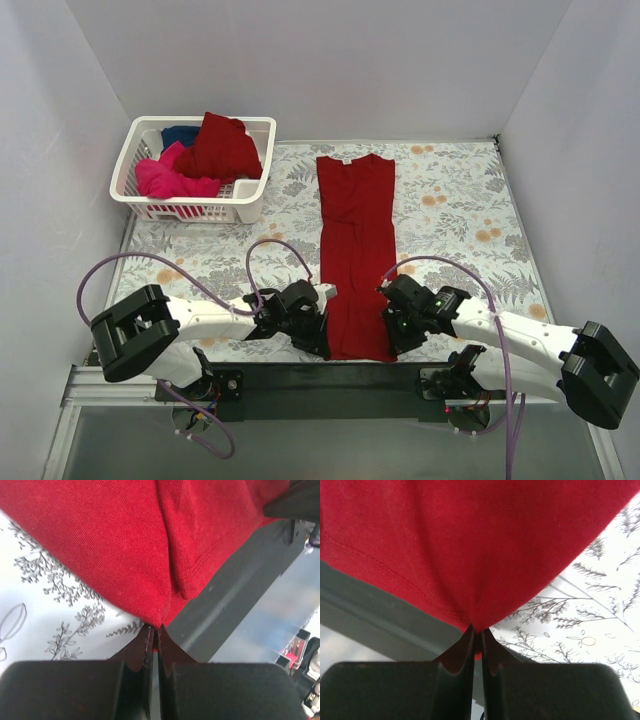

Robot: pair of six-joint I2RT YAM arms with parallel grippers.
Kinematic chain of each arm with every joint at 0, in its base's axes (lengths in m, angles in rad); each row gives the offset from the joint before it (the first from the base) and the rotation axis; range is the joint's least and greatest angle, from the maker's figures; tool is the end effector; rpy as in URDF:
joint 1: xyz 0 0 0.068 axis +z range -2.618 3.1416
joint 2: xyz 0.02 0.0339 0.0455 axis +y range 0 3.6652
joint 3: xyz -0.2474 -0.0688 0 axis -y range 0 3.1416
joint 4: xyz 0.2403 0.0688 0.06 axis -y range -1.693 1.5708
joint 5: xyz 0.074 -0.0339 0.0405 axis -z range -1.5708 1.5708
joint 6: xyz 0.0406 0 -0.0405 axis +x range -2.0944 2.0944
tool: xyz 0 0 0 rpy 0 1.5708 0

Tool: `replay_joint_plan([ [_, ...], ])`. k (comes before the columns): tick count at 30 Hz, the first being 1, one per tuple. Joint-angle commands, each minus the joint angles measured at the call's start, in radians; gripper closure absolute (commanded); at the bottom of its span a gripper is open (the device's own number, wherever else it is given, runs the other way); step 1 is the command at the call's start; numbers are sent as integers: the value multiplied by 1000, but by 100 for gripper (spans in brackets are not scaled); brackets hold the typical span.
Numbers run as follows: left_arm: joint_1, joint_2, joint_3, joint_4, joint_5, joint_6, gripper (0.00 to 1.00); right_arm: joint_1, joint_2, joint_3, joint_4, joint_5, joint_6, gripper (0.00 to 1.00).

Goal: Fold and stack the t-shirts
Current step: Fold the tshirt

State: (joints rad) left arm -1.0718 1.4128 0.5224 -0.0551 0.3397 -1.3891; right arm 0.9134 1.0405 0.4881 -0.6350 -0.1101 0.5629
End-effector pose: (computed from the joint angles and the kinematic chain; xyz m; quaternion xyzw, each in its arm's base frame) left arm 0.1052 -0.2213 0.1177 0.0968 -0.9343 0.3395 0.0504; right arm 0.1026 0.1402 0.1459 -0.1812 0.9634 0.1680 0.1044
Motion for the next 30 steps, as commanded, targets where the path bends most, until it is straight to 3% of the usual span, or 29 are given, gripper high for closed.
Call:
replay_joint_plan([
  [1,-10,-67,-18,3,32,13,100,12,-11,56,-48,-45,-32,99],
  [8,-4,-215,-42,104,-183,-91,100,12,-56,191,-52,140,-9,99],
  [12,10,-193,2,95,-273,-65,100,10,-51,225,-48,260,-12,99],
  [19,78,-156,-1,243,-425,-42,100,9,10,276,26,473,-35,99],
  [30,237,37,114,403,-395,102,100,-94,154,369,215,572,-188,99],
])
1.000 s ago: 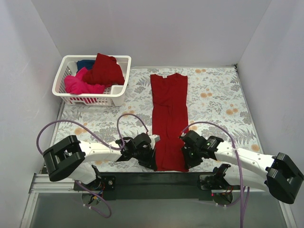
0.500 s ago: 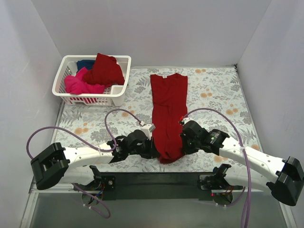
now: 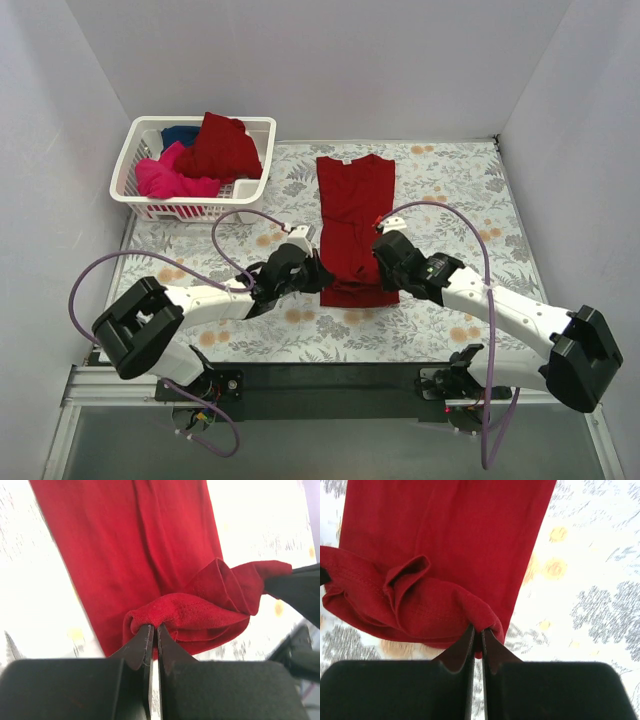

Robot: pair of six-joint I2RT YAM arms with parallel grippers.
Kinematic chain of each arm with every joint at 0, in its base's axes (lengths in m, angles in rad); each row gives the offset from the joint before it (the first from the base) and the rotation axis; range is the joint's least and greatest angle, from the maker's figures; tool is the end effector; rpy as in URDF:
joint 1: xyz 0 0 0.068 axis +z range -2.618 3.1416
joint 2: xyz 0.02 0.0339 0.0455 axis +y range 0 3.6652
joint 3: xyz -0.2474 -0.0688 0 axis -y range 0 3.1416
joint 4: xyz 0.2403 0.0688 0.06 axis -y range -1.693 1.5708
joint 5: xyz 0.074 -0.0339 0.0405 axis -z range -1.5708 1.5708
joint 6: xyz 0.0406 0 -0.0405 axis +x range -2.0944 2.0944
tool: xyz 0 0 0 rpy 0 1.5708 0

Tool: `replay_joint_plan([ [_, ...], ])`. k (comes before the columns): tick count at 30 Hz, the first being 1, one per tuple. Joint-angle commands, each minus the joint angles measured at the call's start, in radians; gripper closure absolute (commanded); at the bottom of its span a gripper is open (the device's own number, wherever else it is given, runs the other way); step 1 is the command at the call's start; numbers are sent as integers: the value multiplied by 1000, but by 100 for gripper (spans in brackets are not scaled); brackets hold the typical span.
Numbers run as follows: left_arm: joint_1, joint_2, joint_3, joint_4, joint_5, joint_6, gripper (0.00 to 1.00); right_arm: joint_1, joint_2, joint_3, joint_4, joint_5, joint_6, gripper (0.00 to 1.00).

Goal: Fold and stack the t-shirts
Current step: Fold the tshirt

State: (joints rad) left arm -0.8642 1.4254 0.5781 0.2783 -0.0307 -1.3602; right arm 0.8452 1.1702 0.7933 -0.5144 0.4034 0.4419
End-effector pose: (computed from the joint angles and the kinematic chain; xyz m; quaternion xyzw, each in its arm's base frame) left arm 0.1858 -0.2158 0.1562 -0.2224 0.8484 -0.4246 0.2246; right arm 0.1705 0.1682 0.2221 -0.1196 0.9184 0.0448 0.3745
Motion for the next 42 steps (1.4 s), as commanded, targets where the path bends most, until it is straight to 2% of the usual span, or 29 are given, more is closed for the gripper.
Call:
replay_joint_plan([
  [1,46,35,81,79,-25,81,100,-47,48,73,111,58,-78,99],
  [7,116,124,176,99,3,150,100,-133,109,129,171,28,-150,99],
  [16,214,271,289,117,29,176,100,-239,247,190,266,-24,-201,99],
  [25,274,403,391,104,136,191,100,-284,405,279,300,-51,-223,99],
  [35,300,484,493,48,100,216,100,-327,556,392,312,-48,-232,99],
  [36,300,466,505,48,94,220,96,-333,549,400,312,-44,-235,99],
  [37,300,452,508,47,66,223,87,-334,542,412,312,-25,-239,88],
  [38,300,440,511,44,49,230,65,-333,531,419,312,-11,-244,81],
  [39,300,411,513,35,19,231,51,-334,507,423,307,4,-250,74],
  [40,300,397,509,33,-13,231,41,-336,494,428,304,32,-259,64],
  [41,298,382,505,32,-24,231,30,-336,481,431,301,41,-261,61],
  [42,297,354,488,35,-31,227,9,-336,450,429,300,44,-262,58],
])
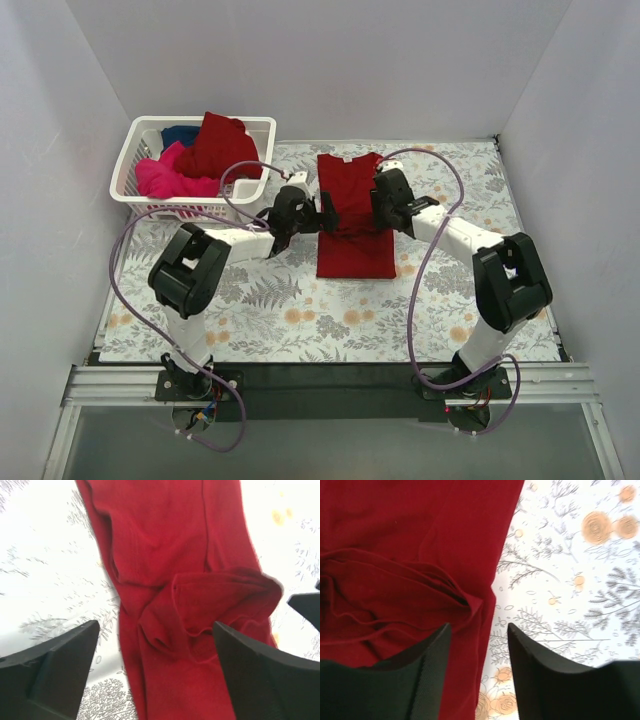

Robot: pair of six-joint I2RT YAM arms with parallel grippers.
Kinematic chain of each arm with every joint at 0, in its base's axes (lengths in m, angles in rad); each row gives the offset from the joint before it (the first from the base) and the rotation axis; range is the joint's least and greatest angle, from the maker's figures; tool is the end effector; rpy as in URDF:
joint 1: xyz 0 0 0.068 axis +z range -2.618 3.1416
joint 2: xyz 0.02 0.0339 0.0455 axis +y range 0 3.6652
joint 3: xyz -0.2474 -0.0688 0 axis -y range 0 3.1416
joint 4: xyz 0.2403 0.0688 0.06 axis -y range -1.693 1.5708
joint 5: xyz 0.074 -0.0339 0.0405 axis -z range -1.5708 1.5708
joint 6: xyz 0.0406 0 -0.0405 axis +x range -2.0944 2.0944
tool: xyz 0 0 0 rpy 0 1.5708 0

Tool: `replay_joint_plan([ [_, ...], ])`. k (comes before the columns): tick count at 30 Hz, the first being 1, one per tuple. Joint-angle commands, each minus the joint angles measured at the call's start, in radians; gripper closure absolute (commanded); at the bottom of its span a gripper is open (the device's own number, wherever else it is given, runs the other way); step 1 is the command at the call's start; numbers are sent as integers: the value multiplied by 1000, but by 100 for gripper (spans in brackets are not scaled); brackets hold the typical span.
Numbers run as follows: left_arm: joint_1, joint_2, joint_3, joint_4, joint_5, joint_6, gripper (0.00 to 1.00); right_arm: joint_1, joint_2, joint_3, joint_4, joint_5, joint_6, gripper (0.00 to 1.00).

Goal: Fold and stack the t-shirts
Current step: Fold the tshirt

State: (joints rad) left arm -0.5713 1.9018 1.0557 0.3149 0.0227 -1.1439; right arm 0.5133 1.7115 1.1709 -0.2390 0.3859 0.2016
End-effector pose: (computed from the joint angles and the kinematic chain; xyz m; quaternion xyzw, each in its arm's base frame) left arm 0.3389 -0.2189 0.1493 -0.2397 0.8341 -0.3821 0.3175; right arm 0.3307 0.1689 0.2078 -0.0676 0.9061 -0.0334 0.4162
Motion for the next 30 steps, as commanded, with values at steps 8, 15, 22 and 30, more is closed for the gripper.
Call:
replay_joint_plan([
  [8,-149,-225,-161,171,-129,24,8,-2,-152,9,58,-192,-30,52],
  [15,-233,-257,-377,393,-40,-8,11,-12,-80,-10,81,-438,-8,53],
  [22,-272,-199,-459,527,16,15,12,-10,-27,-8,81,-579,7,57],
  [30,-291,-135,-431,466,-69,68,12,-10,42,-19,79,-591,7,59],
])
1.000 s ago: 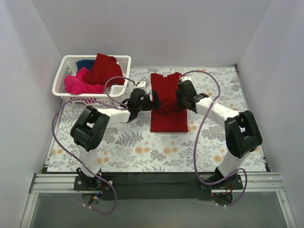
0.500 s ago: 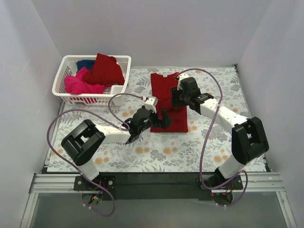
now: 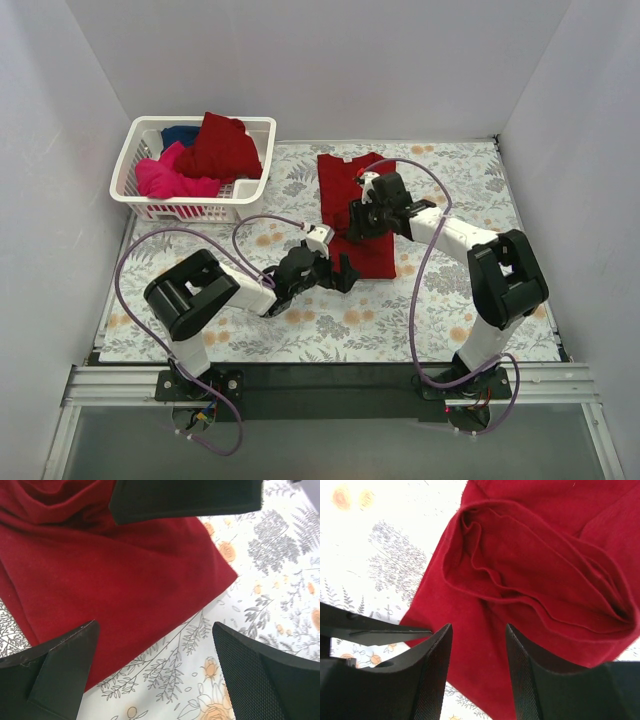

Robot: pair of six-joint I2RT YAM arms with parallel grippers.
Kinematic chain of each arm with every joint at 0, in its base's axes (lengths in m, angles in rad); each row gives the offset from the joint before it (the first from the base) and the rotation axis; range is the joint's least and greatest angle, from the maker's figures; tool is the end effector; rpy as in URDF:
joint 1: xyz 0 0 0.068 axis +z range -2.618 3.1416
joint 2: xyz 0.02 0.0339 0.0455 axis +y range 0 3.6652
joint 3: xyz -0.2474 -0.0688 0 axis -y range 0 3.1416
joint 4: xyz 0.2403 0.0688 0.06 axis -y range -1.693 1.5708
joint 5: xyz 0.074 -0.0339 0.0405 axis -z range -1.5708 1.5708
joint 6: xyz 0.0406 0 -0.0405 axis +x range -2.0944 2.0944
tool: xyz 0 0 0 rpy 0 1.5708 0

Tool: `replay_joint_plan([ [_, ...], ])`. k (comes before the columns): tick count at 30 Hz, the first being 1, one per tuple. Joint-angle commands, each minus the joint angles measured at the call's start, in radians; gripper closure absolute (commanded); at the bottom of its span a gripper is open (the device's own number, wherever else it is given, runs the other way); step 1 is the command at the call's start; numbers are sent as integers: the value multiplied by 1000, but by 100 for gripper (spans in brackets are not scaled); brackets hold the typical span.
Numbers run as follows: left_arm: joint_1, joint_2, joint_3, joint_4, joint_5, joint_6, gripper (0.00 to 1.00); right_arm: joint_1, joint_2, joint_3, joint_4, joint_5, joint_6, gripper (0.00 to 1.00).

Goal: Fold and stack the t-shirts
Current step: Fold the tshirt

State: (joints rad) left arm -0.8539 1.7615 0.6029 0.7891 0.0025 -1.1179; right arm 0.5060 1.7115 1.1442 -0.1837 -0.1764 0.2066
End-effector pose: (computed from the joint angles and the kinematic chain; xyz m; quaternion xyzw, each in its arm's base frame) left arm 0.2135 -0.2451 0.1189 -0.1079 0.8179 -0.4718 0.3112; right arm 0.3227 0.1870 0.2022 -0.1710 0.8981 0.2142 0.3439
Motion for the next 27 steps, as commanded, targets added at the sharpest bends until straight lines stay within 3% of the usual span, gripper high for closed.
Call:
replay_joint_plan([
  [1,-10,9,8,-1,-48,47,11,-3,56,17,24,-25,2,59],
  [8,-16,27,-23,13,-38,55,11,-3,216,163,-17,69,-15,59],
  [20,-25,87,-107,24,-58,-3,12,-35,336,365,-59,307,-35,57],
  [27,-31,59,-95,-13,-61,-2,12,-43,266,342,-66,328,-41,57],
])
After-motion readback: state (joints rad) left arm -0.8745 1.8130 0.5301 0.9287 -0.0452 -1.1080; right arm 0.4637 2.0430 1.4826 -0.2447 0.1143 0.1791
